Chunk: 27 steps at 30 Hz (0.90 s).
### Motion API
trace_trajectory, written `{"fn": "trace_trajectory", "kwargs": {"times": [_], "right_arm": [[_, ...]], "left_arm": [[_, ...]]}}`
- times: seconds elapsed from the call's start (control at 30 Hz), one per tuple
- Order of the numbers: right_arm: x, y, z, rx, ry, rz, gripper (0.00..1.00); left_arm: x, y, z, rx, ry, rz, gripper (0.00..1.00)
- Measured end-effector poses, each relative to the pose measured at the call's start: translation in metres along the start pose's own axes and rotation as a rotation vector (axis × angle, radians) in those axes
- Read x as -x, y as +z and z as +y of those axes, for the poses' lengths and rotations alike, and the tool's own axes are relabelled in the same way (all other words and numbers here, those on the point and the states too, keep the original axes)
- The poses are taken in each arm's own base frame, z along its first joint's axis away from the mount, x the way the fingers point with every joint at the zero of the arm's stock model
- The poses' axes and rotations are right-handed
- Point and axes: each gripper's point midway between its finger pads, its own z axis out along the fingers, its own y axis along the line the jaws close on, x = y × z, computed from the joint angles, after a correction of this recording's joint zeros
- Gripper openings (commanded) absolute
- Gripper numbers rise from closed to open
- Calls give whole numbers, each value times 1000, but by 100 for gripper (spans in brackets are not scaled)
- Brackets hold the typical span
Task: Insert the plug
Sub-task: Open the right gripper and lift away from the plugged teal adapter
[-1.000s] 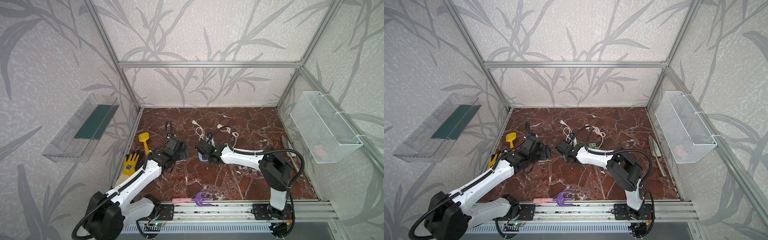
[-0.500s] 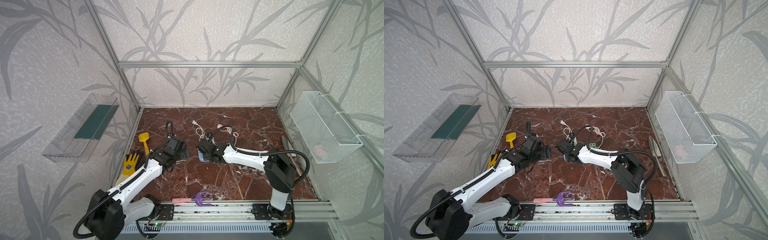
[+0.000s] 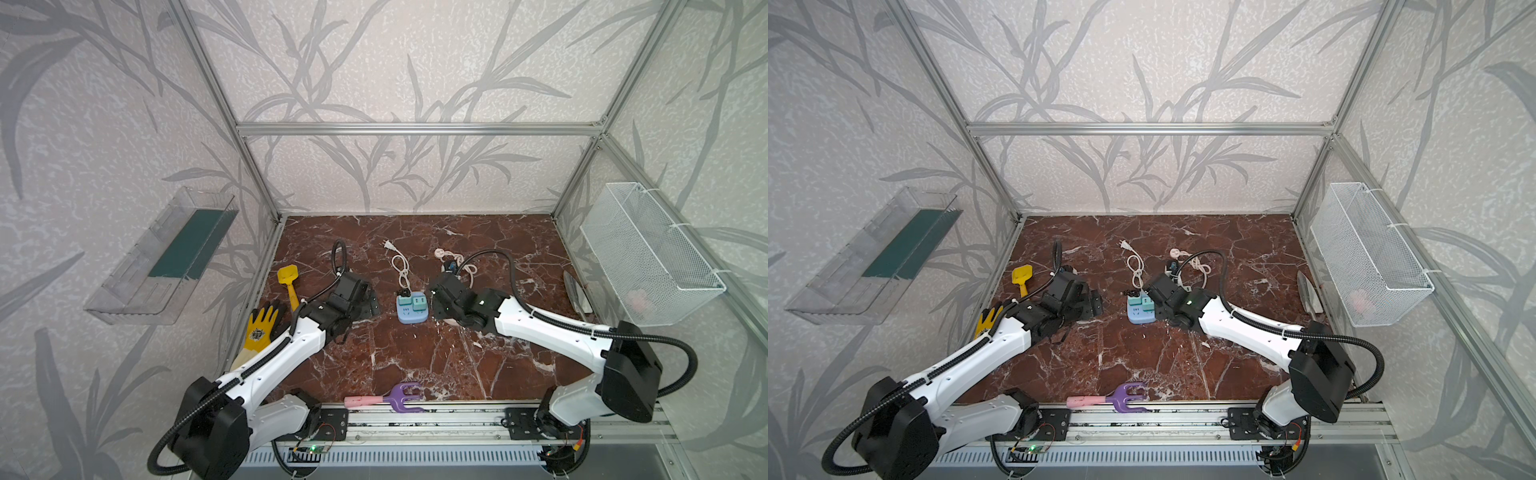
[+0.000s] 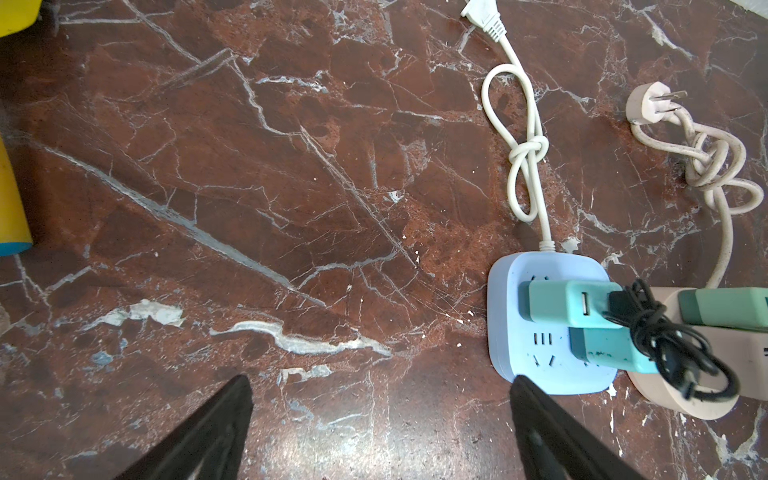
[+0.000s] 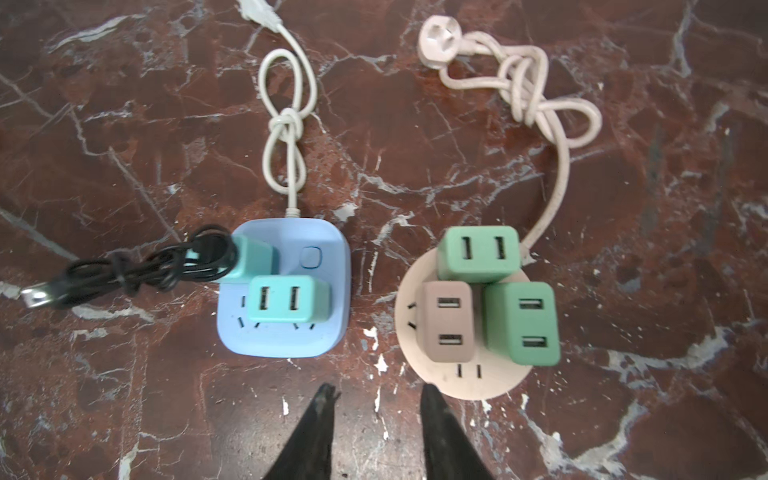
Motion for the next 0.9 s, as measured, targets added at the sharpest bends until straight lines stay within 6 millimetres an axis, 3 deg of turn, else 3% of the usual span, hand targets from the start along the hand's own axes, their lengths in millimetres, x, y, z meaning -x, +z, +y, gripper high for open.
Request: {"fn": "trace_trajectory", "kwargs": {"times": [0.13,0.23,0.37,0.5,0.63,0.9], "right_arm": [[0,9,-24,-10,41,30,32],[1,15,-33,-8,56,45,22],[3,19,-31,29,65,52,10],[2,26,-25,54,66,60,5],[-10,44,-23,42,56,112,4],[-4,52,-17,66,69,120,2]], "left_arm": [[-1,4,0,5,1,7,95],[-1,5,-1,4,1,7,95],[-1,5,-1,4,1,7,95],[-1,5,-1,4,1,7,95],[-1,6,-1,6,2,8,95],[-1,6,-1,7,2,8,95]]}}
